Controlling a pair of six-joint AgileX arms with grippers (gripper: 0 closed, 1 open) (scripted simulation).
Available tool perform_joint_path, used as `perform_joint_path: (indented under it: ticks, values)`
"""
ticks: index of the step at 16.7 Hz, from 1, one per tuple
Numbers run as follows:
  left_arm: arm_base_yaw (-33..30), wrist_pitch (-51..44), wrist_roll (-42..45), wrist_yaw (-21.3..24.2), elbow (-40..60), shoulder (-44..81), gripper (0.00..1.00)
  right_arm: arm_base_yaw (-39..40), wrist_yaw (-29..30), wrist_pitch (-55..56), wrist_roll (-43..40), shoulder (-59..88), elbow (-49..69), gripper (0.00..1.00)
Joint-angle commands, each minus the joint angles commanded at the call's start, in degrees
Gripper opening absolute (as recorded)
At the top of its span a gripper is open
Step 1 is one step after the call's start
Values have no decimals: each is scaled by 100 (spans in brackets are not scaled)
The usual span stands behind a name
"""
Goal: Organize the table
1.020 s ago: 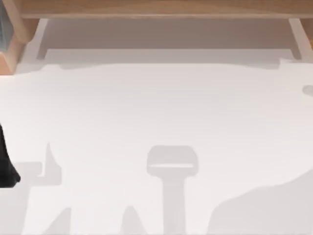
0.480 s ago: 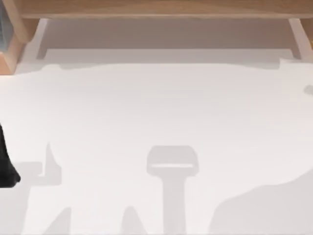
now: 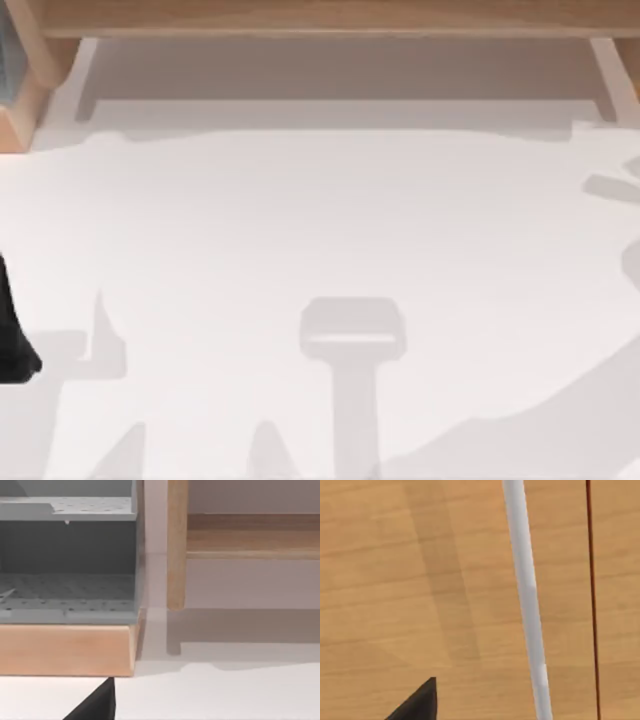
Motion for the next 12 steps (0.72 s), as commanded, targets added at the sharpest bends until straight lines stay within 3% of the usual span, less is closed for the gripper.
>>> perform_joint_path:
  ticks: [5, 12]
  values:
    - [0, 0, 0, 0, 0, 0, 100, 500, 528, -1253, 1763, -2360, -1072, 100]
    - [0, 0, 0, 0, 0, 0, 100, 1417, 1214, -3361, 4701, -7184, -3280, 100]
